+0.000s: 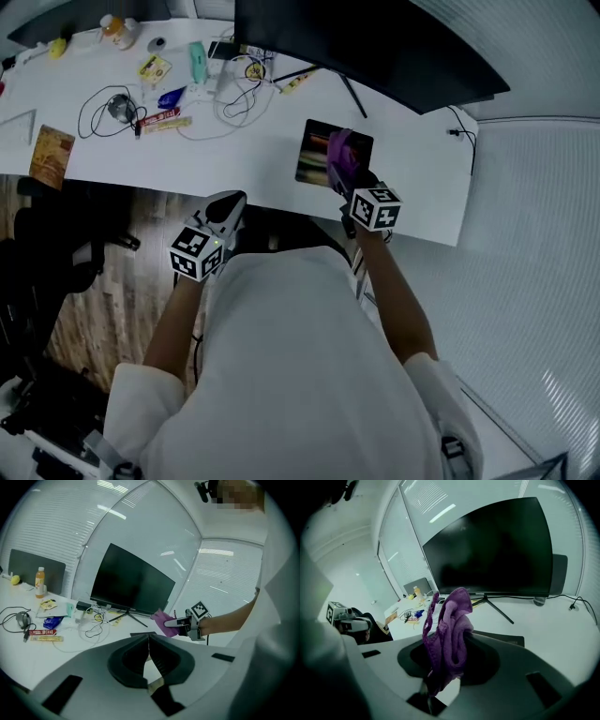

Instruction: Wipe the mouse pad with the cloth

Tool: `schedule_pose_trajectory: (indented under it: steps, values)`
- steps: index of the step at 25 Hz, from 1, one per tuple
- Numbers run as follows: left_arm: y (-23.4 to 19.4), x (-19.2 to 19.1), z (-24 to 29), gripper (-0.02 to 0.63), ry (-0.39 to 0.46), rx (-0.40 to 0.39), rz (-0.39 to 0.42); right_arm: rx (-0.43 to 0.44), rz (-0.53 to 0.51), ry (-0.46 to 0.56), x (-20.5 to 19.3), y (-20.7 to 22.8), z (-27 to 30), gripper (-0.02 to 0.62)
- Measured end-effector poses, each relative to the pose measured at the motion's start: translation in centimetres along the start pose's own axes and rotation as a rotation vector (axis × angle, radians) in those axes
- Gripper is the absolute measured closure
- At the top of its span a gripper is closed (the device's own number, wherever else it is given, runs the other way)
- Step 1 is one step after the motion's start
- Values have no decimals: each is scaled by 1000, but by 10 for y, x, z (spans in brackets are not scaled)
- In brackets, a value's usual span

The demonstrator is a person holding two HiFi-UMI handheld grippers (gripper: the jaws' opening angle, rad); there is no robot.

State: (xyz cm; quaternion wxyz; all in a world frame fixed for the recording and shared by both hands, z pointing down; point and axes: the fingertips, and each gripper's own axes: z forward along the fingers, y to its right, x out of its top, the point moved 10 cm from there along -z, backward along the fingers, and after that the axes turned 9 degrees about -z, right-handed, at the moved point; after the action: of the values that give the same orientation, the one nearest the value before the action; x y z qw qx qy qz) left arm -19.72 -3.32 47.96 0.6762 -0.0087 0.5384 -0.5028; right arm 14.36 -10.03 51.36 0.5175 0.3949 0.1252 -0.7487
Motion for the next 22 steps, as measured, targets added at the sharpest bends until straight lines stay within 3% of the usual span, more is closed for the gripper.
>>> schedule_pose_trajectory:
  steps: [6, 15, 18, 22]
  values:
    - [22, 18, 16, 586, 21, -30, 59, 4, -5, 81, 3, -3, -40, 456]
    - [92, -2, 23, 586, 62, 1, 91, 22, 0, 147, -26, 13, -108, 456]
    - [117, -16, 21, 586, 87, 4, 75, 22, -21, 176, -37, 19, -136, 456]
    - [147, -35, 22, 586, 133, 13, -5, 17, -10, 226, -49, 35, -173, 456]
